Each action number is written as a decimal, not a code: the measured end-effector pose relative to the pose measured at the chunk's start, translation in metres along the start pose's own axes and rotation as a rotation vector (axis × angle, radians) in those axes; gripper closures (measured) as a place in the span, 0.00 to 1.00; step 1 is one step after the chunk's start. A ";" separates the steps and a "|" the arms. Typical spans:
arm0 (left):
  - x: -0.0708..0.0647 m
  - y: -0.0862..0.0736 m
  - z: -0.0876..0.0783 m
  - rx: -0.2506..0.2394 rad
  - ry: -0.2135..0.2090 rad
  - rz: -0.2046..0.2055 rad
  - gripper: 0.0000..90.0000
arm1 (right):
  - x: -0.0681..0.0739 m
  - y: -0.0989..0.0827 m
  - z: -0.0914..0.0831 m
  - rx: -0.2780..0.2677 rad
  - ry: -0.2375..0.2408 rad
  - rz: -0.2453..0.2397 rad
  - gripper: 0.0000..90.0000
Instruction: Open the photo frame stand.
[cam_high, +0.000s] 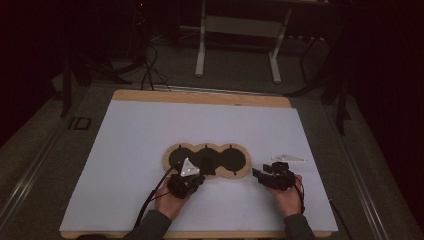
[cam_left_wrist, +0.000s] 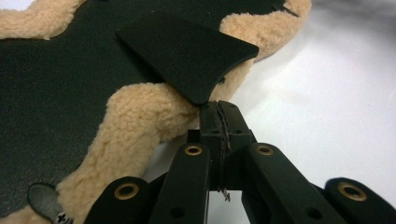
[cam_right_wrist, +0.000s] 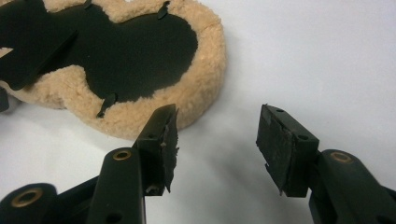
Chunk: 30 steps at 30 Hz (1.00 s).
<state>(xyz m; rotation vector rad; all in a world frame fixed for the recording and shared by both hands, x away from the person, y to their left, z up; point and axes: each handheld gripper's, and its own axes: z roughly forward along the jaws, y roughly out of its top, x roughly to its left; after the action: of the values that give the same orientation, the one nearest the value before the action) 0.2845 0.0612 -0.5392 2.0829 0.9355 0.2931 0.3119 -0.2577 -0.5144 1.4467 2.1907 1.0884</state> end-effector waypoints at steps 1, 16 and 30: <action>0.000 0.000 0.000 0.000 0.004 0.002 1.00 | 0.000 0.000 0.000 0.000 0.000 0.001 0.52; -0.001 0.003 0.001 -0.004 0.016 0.009 1.00 | -0.001 0.000 0.001 0.002 -0.003 0.001 0.53; -0.001 0.006 -0.002 -0.015 0.026 0.012 1.00 | -0.003 0.000 0.000 -0.001 -0.019 0.008 0.54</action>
<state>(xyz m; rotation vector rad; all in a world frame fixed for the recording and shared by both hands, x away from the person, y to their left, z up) 0.2853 0.0594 -0.5332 2.0762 0.9344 0.3331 0.3129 -0.2603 -0.5152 1.4598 2.1727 1.0740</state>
